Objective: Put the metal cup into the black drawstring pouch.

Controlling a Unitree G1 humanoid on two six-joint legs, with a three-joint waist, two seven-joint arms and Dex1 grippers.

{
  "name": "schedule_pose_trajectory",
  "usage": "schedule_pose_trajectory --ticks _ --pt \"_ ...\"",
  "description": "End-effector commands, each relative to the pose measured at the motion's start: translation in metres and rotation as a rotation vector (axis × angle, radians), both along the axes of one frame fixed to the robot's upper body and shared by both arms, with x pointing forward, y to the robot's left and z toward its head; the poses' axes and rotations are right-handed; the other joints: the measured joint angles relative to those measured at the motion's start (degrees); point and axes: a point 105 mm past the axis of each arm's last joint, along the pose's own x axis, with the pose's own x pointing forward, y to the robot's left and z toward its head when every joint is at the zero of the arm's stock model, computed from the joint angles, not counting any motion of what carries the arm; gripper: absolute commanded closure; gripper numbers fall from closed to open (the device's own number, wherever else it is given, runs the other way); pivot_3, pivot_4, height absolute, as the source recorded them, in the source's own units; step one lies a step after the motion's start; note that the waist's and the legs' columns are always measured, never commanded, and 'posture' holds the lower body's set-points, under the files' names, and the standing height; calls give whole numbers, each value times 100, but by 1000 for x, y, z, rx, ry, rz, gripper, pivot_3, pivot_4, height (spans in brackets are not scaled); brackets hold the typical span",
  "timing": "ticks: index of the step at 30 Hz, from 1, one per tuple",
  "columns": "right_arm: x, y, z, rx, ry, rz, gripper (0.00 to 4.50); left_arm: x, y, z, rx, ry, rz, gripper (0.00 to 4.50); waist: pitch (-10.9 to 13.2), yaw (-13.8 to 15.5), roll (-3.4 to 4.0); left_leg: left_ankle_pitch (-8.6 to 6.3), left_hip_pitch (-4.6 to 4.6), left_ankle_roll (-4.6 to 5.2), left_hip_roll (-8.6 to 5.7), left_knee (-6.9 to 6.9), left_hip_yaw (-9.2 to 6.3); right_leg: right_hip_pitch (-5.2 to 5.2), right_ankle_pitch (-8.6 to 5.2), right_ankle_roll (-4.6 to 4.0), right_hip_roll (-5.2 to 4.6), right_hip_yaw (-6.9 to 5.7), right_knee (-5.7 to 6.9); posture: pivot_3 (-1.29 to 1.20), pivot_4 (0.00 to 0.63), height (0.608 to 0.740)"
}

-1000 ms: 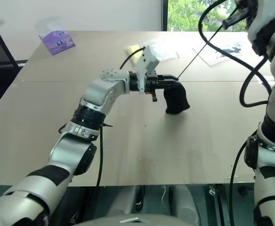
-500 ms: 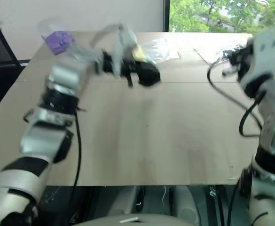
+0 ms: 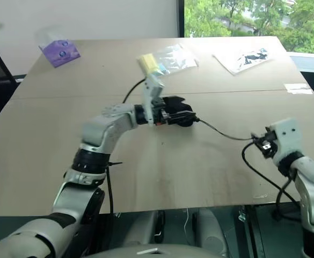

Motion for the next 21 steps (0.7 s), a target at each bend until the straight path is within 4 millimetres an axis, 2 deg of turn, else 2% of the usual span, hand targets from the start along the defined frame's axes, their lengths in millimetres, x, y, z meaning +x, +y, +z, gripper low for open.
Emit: schedule_pose_trajectory --ticks 1,3,6,10,14,18,21 --pt "-26 12 15 22 -105 98 124 -7 33 1 -45 -36 117 72 -3 16 5 -1 8 1 1 -2 -2 9 0 0 0 2 -2 0 150 740" --pt "-44 16 17 84 -144 132 124 -15 53 -8 -26 -79 215 72 -1 21 3 -4 33 5 4 -7 -10 45 0 0 -3 3 -20 0 150 740" --pt "-65 9 6 36 -112 111 124 -31 86 -29 9 -67 363 72 -5 36 3 -10 76 11 4 -15 -10 98 0 2 -22 6 -51 0 150 740" --pt "-83 6 -2 31 -45 118 124 -51 109 -46 68 -81 458 72 -9 136 -2 -10 77 11 9 -16 -15 99 -1 -1 -24 3 -51 0 150 740" --pt "-86 -1 4 34 -57 115 124 -67 119 -58 81 -69 516 72 -20 166 4 -10 87 11 9 -15 -14 108 -3 -4 -25 5 -53 0 150 740" --pt "-76 -7 18 52 -115 102 124 -77 121 -59 55 -66 549 72 -22 167 1 -10 84 11 10 -15 -14 107 -3 -4 -25 6 -56 0 150 740" --pt "-72 -6 19 49 -116 132 124 -80 124 -59 44 -68 583 72 -25 173 0 -10 84 11 10 -15 -16 108 -3 -4 -21 3 -55 0 150 740"
